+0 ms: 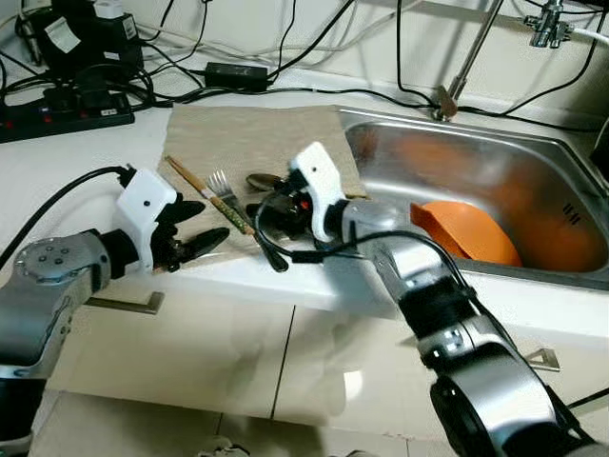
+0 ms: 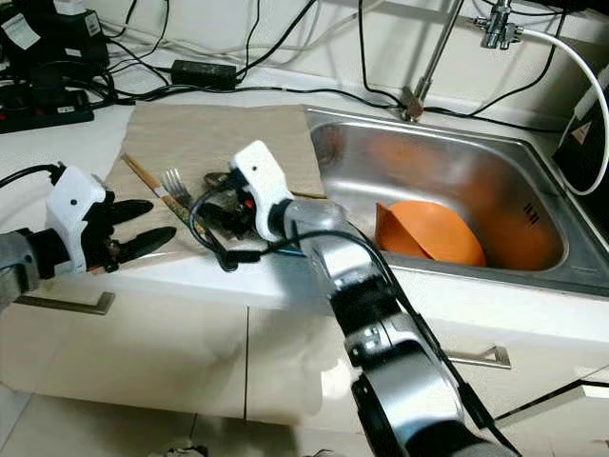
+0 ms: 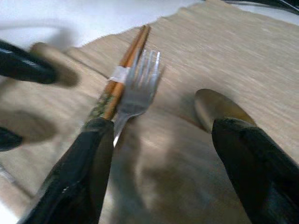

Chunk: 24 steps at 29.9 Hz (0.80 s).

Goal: Kitchen organization

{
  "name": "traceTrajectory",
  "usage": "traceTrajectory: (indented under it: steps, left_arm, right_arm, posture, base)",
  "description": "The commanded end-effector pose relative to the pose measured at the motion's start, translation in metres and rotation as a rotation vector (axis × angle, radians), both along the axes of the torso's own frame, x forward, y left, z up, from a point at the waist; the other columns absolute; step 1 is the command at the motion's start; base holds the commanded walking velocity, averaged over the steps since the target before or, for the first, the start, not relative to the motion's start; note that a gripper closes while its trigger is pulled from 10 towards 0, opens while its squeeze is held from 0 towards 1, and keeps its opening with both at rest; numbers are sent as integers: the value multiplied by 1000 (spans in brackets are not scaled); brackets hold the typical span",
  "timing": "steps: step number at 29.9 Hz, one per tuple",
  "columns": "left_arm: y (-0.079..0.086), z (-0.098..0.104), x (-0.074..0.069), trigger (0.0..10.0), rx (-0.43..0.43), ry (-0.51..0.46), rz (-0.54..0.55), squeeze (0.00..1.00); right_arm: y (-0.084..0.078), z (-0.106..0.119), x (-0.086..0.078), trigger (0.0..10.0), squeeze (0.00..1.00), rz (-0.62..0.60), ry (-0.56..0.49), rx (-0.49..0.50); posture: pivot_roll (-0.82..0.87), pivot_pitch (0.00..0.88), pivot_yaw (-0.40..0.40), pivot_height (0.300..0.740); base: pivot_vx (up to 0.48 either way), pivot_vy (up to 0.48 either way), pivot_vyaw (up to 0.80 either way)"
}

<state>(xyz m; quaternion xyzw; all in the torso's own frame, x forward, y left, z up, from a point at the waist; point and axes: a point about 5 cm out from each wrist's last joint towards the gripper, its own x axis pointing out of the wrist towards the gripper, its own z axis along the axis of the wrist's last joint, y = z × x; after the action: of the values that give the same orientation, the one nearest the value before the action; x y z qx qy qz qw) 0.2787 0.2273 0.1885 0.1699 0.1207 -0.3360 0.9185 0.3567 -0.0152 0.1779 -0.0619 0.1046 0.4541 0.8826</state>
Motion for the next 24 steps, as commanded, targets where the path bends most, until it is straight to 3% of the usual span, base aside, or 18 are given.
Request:
traceTrajectory:
  steps: [1, 4, 6, 18, 24]
  left_arm:
    - [-2, 4, -3, 10000, 15, -9, -27, 0]
    - [-2, 4, -5, 10000, 11, -6, -33, 0]
    - [-2, 2, -6, 10000, 16, 0, -35, 0]
    - [0, 1, -14, 10000, 27, 41, -55, 0]
    - [3, 4, -12, 10000, 35, 36, -46, 0]
  right_arm:
    - [-1, -1, 2, 10000, 1000, -12, 7, -51]
    - [0, 1, 4, 10000, 976, -8, 15, -83]
    - [2, 1, 4, 10000, 0, 8, 27, -103]
    - [27, 11, -12, 10000, 0, 159, 79, -2]
    - [27, 6, -15, 10000, 0, 172, 57, -25]
  posture:
    - [80, 15, -121, 740]
    - [83, 15, -125, 740]
    - [86, 16, -127, 740]
    - [91, 29, -123, 740]
    - [92, 28, -121, 740]
  base:
    - [0, 0, 0]
    - [0, 0, 0]
    - [0, 0, 0]
    - [0, 0, 0]
    - [0, 0, 0]
